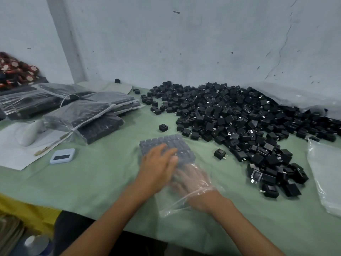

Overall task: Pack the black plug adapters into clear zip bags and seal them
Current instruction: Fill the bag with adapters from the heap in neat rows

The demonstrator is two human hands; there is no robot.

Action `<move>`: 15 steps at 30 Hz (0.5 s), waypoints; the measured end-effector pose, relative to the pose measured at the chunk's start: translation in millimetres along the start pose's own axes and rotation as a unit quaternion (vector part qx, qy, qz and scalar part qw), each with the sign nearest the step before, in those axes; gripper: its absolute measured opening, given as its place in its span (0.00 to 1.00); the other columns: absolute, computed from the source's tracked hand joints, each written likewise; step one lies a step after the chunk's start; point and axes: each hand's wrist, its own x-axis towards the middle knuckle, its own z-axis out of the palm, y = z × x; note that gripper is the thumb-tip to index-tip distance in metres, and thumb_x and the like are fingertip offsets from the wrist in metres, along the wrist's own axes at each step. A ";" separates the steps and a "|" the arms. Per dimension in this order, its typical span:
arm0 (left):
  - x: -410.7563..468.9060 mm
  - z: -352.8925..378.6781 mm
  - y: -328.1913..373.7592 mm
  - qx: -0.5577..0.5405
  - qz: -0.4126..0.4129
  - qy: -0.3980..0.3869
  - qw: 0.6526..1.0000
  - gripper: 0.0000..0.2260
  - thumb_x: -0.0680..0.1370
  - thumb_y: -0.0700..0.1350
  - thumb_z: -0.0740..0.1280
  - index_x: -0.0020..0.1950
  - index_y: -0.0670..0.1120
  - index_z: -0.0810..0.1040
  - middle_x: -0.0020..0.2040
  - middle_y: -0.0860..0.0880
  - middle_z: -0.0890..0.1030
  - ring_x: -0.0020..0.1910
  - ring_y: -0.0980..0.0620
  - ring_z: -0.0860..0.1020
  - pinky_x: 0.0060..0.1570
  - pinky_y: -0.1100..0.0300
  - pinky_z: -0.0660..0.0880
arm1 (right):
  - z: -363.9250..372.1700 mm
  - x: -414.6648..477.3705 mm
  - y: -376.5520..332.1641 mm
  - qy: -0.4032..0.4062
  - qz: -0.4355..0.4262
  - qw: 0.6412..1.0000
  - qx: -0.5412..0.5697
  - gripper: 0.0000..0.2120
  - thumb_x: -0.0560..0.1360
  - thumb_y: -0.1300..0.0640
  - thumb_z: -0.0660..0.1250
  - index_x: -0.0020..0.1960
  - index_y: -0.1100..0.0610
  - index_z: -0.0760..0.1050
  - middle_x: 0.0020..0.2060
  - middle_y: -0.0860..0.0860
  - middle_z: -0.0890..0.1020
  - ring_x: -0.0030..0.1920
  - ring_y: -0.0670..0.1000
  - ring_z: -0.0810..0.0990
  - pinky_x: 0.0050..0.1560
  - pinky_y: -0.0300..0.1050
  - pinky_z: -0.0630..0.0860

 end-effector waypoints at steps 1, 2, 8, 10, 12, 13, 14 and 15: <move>5.8 2.9 -14.8 -0.001 -0.066 -0.015 0.998 0.21 0.84 0.57 0.49 0.77 0.58 0.63 0.80 0.49 0.57 0.79 0.47 0.53 0.77 0.45 0.52 | 1.2 4.4 -0.3 0.047 0.009 0.999 -0.006 0.19 0.82 0.41 0.51 0.72 0.38 0.61 0.72 0.47 0.64 0.73 0.53 0.61 0.75 0.55 0.56; 11.9 7.7 -25.5 -0.019 -0.106 -0.024 0.994 0.22 0.84 0.58 0.49 0.79 0.59 0.60 0.81 0.49 0.52 0.80 0.47 0.47 0.78 0.46 0.47 | 2.2 8.0 -0.3 0.065 0.021 0.998 -0.013 0.18 0.82 0.40 0.50 0.71 0.40 0.63 0.70 0.48 0.67 0.71 0.53 0.63 0.74 0.54 0.58; 38.1 38.5 -31.7 -0.055 -0.136 -0.012 0.989 0.20 0.85 0.56 0.51 0.76 0.56 0.66 0.81 0.47 0.55 0.80 0.47 0.47 0.78 0.46 0.44 | 3.0 42.9 13.4 0.043 0.073 0.994 -0.070 0.27 0.79 0.35 0.45 0.67 0.47 0.67 0.64 0.51 0.72 0.64 0.55 0.70 0.66 0.53 0.69; 44.5 42.5 -24.1 -0.068 -0.149 -0.001 0.987 0.19 0.85 0.55 0.52 0.75 0.56 0.68 0.81 0.47 0.56 0.80 0.46 0.46 0.77 0.44 0.45 | -0.3 55.2 24.3 0.038 0.068 0.993 -0.087 0.23 0.78 0.39 0.49 0.67 0.48 0.68 0.62 0.51 0.73 0.62 0.55 0.72 0.63 0.54 0.72; 50.6 45.4 -15.1 -0.082 -0.163 -0.007 0.983 0.19 0.85 0.55 0.52 0.75 0.56 0.68 0.81 0.47 0.55 0.80 0.46 0.44 0.77 0.43 0.44 | -7.8 65.2 31.9 0.012 0.066 0.989 -0.129 0.20 0.77 0.42 0.53 0.64 0.49 0.70 0.56 0.51 0.76 0.58 0.55 0.75 0.56 0.51 0.74; 53.5 46.3 -11.4 -0.084 -0.170 -0.010 0.982 0.19 0.85 0.55 0.52 0.75 0.56 0.67 0.81 0.47 0.55 0.80 0.46 0.44 0.77 0.42 0.43 | -10.7 68.4 33.6 0.012 0.061 0.987 -0.146 0.18 0.77 0.44 0.55 0.63 0.50 0.72 0.55 0.51 0.77 0.57 0.55 0.77 0.55 0.50 0.75; 55.8 46.8 -9.0 -0.084 -0.175 -0.009 0.981 0.19 0.85 0.55 0.52 0.75 0.56 0.67 0.81 0.47 0.55 0.80 0.46 0.43 0.77 0.42 0.43 | -11.3 68.9 35.5 0.017 0.057 0.987 -0.149 0.18 0.78 0.46 0.58 0.63 0.51 0.73 0.57 0.51 0.78 0.59 0.56 0.77 0.57 0.51 0.75; 56.8 46.5 -8.5 -0.084 -0.175 -0.007 0.981 0.19 0.84 0.55 0.52 0.75 0.56 0.67 0.81 0.47 0.55 0.80 0.46 0.44 0.77 0.42 0.43 | -10.5 64.3 36.9 0.016 0.058 0.990 -0.130 0.19 0.78 0.47 0.61 0.67 0.52 0.72 0.61 0.52 0.77 0.63 0.56 0.75 0.62 0.52 0.73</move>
